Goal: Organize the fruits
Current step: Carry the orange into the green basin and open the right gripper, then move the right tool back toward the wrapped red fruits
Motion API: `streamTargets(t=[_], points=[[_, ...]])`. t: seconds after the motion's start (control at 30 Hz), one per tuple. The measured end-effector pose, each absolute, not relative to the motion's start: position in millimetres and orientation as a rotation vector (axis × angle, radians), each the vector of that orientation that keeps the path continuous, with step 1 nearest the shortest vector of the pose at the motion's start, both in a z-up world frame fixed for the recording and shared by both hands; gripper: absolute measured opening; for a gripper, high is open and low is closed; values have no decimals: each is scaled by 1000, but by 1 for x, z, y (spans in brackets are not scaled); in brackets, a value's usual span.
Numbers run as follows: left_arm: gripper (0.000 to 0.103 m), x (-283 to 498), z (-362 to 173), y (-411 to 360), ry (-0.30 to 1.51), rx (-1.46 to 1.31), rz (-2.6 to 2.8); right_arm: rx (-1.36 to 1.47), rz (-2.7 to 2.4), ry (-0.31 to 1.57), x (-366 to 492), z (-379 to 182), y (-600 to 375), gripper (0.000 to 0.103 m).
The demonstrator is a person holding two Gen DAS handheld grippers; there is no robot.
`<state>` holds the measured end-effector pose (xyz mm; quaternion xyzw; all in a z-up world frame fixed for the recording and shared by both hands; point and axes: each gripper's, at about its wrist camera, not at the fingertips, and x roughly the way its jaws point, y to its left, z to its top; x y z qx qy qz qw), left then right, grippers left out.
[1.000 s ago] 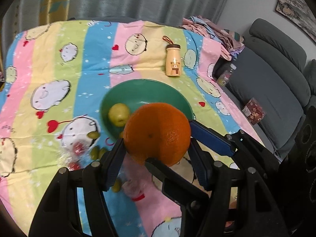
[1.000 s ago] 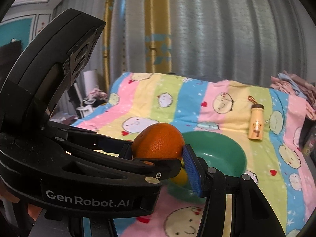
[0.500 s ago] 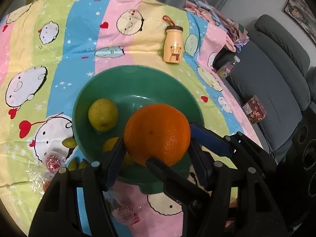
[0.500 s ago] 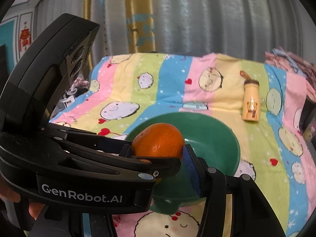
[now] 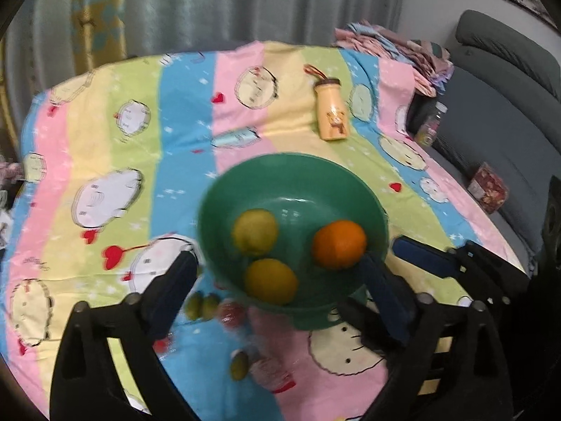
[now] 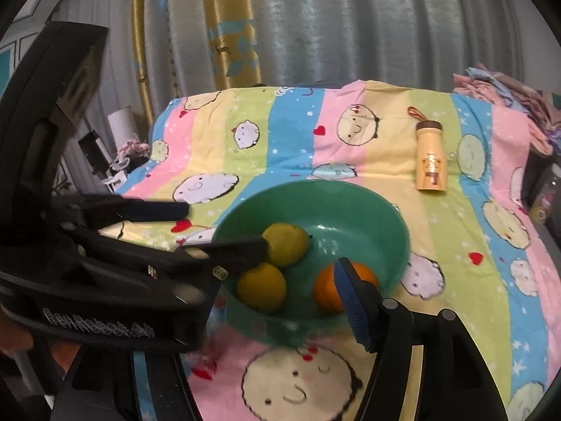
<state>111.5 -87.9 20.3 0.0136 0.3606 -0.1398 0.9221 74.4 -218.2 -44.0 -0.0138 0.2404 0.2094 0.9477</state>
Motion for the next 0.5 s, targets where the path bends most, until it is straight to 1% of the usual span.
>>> streamTargets(t=[0.1, 0.5], points=[[101, 97, 26, -81, 704, 43, -231, -23, 423, 487, 60, -43, -223, 67], [102, 49, 45, -64, 647, 59, -154, -3, 433, 463, 20, -28, -223, 68]])
